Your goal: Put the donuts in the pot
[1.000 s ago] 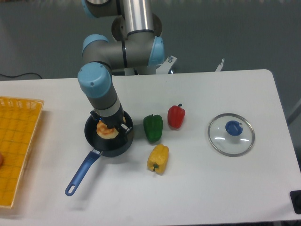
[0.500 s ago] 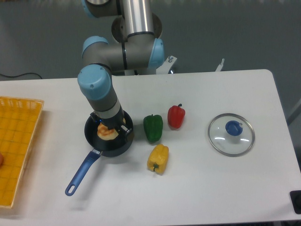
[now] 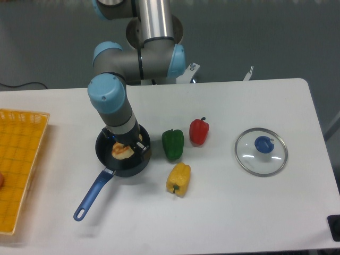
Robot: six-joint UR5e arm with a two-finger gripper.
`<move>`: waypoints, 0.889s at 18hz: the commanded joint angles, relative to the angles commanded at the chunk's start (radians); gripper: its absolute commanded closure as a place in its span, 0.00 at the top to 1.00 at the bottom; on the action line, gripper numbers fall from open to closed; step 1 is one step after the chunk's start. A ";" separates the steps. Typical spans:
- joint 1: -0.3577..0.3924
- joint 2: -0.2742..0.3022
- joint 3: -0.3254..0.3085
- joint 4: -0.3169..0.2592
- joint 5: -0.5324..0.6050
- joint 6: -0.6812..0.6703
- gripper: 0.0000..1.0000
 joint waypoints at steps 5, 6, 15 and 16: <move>0.000 0.000 0.000 0.000 0.000 0.000 0.72; 0.000 0.000 0.000 0.000 0.000 0.000 0.72; 0.017 0.008 0.015 -0.003 0.000 0.011 0.78; 0.018 0.008 0.017 -0.003 0.002 0.011 0.80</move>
